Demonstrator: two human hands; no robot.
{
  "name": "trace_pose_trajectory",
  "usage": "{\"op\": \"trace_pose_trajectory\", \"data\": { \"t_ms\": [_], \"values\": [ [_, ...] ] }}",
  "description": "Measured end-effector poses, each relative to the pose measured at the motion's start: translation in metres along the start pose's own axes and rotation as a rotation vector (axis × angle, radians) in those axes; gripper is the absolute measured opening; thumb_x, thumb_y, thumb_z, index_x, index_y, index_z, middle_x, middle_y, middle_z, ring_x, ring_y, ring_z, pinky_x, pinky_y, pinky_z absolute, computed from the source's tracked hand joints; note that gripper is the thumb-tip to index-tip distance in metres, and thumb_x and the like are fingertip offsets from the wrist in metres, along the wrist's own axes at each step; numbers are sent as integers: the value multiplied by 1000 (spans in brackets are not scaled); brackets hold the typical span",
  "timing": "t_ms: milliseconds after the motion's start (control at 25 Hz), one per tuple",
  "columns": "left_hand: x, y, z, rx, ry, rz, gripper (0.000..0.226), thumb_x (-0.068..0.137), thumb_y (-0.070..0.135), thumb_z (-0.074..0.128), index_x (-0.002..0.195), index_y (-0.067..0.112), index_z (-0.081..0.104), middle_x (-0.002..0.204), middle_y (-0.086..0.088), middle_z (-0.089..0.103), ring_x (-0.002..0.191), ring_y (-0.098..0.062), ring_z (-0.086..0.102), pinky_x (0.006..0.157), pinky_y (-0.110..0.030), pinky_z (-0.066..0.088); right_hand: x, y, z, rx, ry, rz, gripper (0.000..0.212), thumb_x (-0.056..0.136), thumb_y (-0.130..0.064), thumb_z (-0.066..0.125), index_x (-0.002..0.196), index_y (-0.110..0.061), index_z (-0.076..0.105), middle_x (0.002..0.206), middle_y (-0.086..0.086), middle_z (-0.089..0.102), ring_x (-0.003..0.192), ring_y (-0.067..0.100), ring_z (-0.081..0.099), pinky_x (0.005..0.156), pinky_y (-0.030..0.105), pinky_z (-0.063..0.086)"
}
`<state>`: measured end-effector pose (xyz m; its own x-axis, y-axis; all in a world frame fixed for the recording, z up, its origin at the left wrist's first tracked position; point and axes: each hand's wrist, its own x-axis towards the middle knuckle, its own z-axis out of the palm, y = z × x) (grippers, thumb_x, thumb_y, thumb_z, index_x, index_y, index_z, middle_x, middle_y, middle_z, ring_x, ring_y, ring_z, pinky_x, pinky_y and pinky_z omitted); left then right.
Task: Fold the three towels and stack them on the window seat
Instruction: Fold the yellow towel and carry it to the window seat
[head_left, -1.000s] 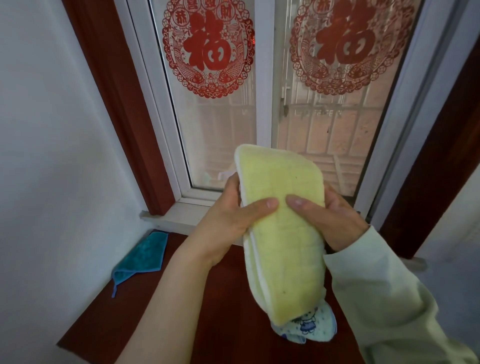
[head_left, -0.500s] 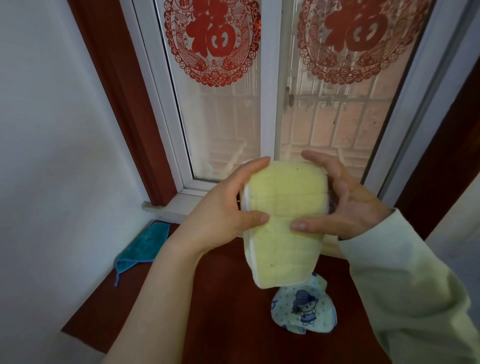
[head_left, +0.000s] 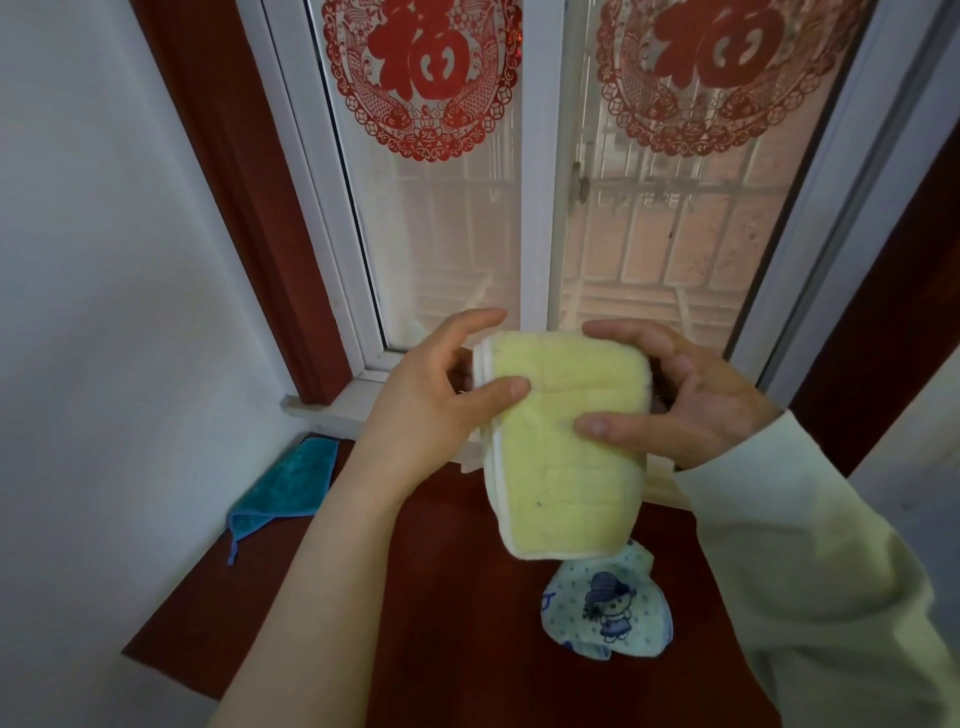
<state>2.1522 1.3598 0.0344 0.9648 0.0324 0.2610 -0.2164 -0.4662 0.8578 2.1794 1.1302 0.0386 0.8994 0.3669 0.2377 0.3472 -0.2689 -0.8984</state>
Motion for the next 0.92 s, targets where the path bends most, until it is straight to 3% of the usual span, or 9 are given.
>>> {"op": "trace_pose_trajectory", "data": {
  "t_ms": [120, 200, 280, 360, 480, 560, 640, 840, 920],
  "values": [
    [-1, 5, -4, 100, -131, -3, 88, 75, 29, 88, 149, 40, 41, 137, 27, 54, 109, 17, 55, 92, -5, 43, 2, -1, -5, -54, -75, 25, 86, 63, 1, 87, 129, -38, 47, 111, -22, 50, 83, -29, 52, 64, -2, 44],
    [0, 7, -5, 196, -160, -9, 94, 76, 27, 87, 154, 37, 35, 146, 22, 47, 120, 13, 44, 94, -7, 35, 4, -3, -4, -155, -64, 12, 89, 62, -5, 89, 129, -42, 44, 111, -28, 47, 85, -34, 46, 66, -6, 41],
    [1, 8, -5, 227, -129, -13, 87, 77, 27, 87, 151, 34, 41, 140, 18, 55, 120, 5, 50, 89, -9, 40, 5, -2, -2, -254, -24, 4, 88, 62, -13, 90, 129, -45, 42, 107, -32, 46, 85, -39, 40, 67, -10, 35],
    [1, 8, -5, 217, -104, -9, 70, 77, 27, 86, 141, 31, 56, 121, 18, 66, 99, 3, 62, 79, -5, 48, 5, -2, 0, -279, 11, 10, 86, 62, -15, 90, 131, -42, 45, 105, -33, 46, 83, -39, 40, 66, -11, 34],
    [3, 6, -7, 67, -102, -63, 37, 78, 22, 86, 113, 27, 73, 98, 7, 77, 88, -6, 71, 79, -21, 59, 3, -3, -1, -220, 59, 20, 78, 64, -11, 89, 127, -37, 52, 103, -28, 51, 79, -36, 45, 63, -9, 36],
    [4, 4, -6, -23, -89, -82, 24, 79, 22, 85, 100, 27, 75, 98, 0, 78, 90, -15, 73, 85, -33, 60, 1, -4, -1, -182, 78, 8, 70, 65, -11, 88, 121, -36, 56, 102, -25, 54, 78, -32, 49, 61, -6, 39],
    [4, 4, -4, -91, -84, -72, 21, 82, 20, 82, 100, 26, 74, 106, -2, 76, 98, -16, 73, 91, -37, 59, -2, -3, 0, -135, 92, -27, 60, 64, -15, 88, 115, -31, 61, 100, -22, 58, 80, -24, 55, 63, -1, 44],
    [3, 8, 2, -369, -139, -108, 23, 94, 15, 68, 116, 17, 68, 101, 5, 78, 92, -10, 75, 77, -24, 59, 0, 10, -1, 102, 109, 38, 57, 61, -46, 87, 112, -42, 63, 118, -5, 62, 110, 18, 61, 84, 37, 57],
    [4, 11, 5, -423, -132, -114, 23, 97, 17, 64, 119, 16, 67, 100, 6, 77, 90, -9, 75, 76, -23, 58, 2, 12, 5, 293, 79, 79, 70, 55, -45, 85, 119, -43, 58, 119, -6, 64, 108, 17, 66, 78, 32, 59]
  ]
}}
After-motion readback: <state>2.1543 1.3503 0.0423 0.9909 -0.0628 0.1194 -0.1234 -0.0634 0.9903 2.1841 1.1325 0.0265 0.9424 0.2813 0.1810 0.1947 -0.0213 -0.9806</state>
